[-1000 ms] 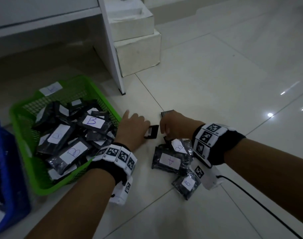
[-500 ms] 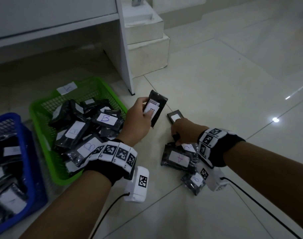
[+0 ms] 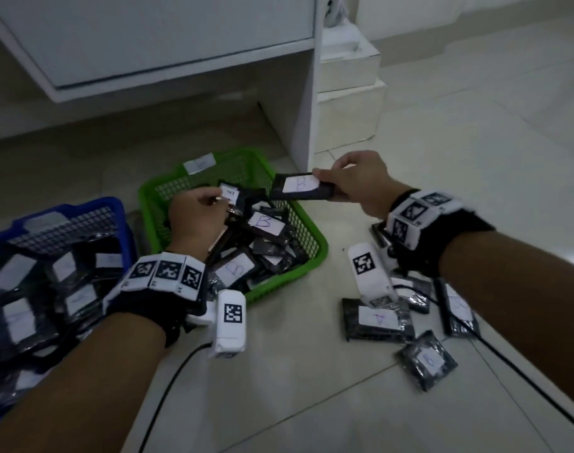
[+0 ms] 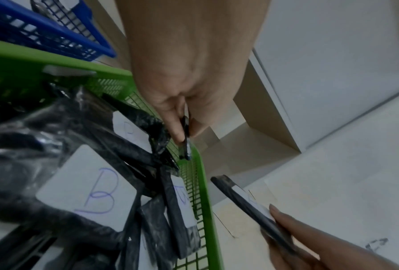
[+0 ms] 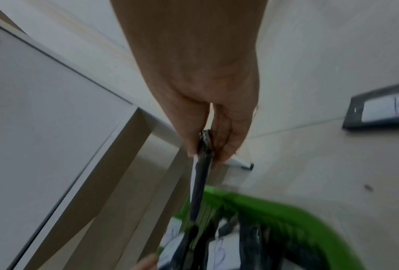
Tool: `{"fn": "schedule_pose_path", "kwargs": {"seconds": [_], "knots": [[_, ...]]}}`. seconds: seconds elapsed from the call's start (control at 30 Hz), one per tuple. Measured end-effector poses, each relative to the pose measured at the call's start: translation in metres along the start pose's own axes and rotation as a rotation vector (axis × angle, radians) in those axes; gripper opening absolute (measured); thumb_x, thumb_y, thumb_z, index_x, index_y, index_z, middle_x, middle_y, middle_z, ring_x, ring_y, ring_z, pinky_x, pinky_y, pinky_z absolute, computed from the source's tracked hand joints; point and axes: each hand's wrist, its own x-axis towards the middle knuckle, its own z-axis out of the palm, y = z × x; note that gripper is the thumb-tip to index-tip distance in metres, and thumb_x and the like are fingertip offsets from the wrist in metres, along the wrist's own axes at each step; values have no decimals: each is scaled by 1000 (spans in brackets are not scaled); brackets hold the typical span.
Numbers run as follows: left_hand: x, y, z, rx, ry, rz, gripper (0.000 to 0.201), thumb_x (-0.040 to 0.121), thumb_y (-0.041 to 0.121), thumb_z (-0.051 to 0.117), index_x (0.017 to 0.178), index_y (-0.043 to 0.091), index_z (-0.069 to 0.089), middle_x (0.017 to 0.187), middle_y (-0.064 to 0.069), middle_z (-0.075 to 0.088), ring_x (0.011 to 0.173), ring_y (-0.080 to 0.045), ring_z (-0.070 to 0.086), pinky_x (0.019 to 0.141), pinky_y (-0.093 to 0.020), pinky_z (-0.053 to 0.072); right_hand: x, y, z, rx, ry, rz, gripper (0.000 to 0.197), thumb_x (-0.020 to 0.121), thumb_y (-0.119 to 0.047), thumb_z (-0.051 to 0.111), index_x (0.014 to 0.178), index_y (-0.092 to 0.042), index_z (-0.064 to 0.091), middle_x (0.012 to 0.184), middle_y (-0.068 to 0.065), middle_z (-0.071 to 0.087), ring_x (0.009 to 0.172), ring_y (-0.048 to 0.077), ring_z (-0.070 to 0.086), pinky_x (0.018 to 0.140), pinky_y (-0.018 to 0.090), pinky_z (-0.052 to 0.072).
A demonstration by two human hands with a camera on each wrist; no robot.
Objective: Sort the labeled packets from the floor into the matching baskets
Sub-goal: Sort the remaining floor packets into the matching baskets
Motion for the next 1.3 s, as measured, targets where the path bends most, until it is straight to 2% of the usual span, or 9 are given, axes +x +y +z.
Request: {"fn": "schedule_pose_path", "kwargs": {"seconds": [0.13, 0.3, 0.47, 0.6, 0.73, 0.87, 1.0, 1.17, 1.3], "knots": [[-1, -5, -4, 150, -9, 84, 29, 87, 8, 68, 114, 16, 76, 112, -2, 74, 102, -15, 68, 100, -37, 54, 7, 28, 52, 94, -5, 71, 20, 65, -18, 84, 58, -13, 66, 79, 10, 73, 83, 31, 73, 78, 45, 60], [-28, 12, -4, 309, 99, 295, 9, 87, 35, 65, 95, 33, 69, 85, 13, 69, 77, -6, 65, 68, -34, 58, 7, 36, 65, -137, -84, -38, 9, 77, -25, 73, 68, -27, 70, 81, 2, 72, 80, 24, 71, 81, 40, 60], [-61, 39, 38, 355, -151, 501, 9, 89, 39, 64, 89, 30, 62, 61, 10, 59, 58, -1, 55, 52, -24, 42, 12, 31, -2, -262, -1, -36, 8, 78, -3, 70, 80, -10, 72, 74, 13, 69, 65, 22, 67, 69, 41, 60], [-79, 53, 83, 422, -380, 619, 10, 89, 34, 60, 98, 31, 63, 70, 10, 64, 64, -5, 58, 60, -28, 47, 20, 54, -71, -536, 98, -13, 10, 76, -4, 69, 85, -6, 75, 78, 11, 70, 67, 20, 65, 71, 34, 59], [-90, 50, 136, 678, -593, 698, 22, 90, 30, 56, 110, 33, 64, 99, 8, 67, 96, -18, 62, 76, -34, 51, 14, 90, -126, -803, 49, 62, 16, 76, -8, 74, 91, -4, 77, 83, 9, 71, 75, 22, 65, 59, 19, 53], [-101, 40, 178, 999, -620, 898, 59, 93, 8, 50, 145, 35, 40, 139, 4, 49, 120, -26, 46, 81, -41, 47, 6, 117, -154, -1010, -25, 115, 26, 70, -16, 83, 95, -9, 77, 101, 7, 73, 98, 21, 66, 85, 26, 51], [-112, 34, 213, 1071, -665, 1112, 72, 97, 3, 49, 155, 36, 23, 166, 3, 16, 147, -26, 26, 104, -44, 38, 5, 130, -168, -1111, -86, 117, 22, 70, -15, 83, 92, -15, 76, 102, 5, 71, 99, 22, 66, 86, 25, 50], [-114, 25, 232, 1167, -707, 1039, 63, 103, 16, 46, 155, 40, 23, 163, 5, 26, 150, -24, 20, 119, -54, 20, 2, 126, -173, -1048, -183, 16, 26, 62, -15, 89, 84, -12, 76, 90, 4, 74, 87, 19, 68, 82, 23, 51], [-106, 24, 226, 1143, -595, 1077, 43, 96, 23, 56, 137, 34, 51, 135, -3, 49, 127, -30, 42, 106, -47, 34, -8, 124, -163, -1065, -309, -15, 36, 50, -26, 95, 77, -13, 76, 80, 2, 74, 75, 16, 70, 77, 28, 57]]}}
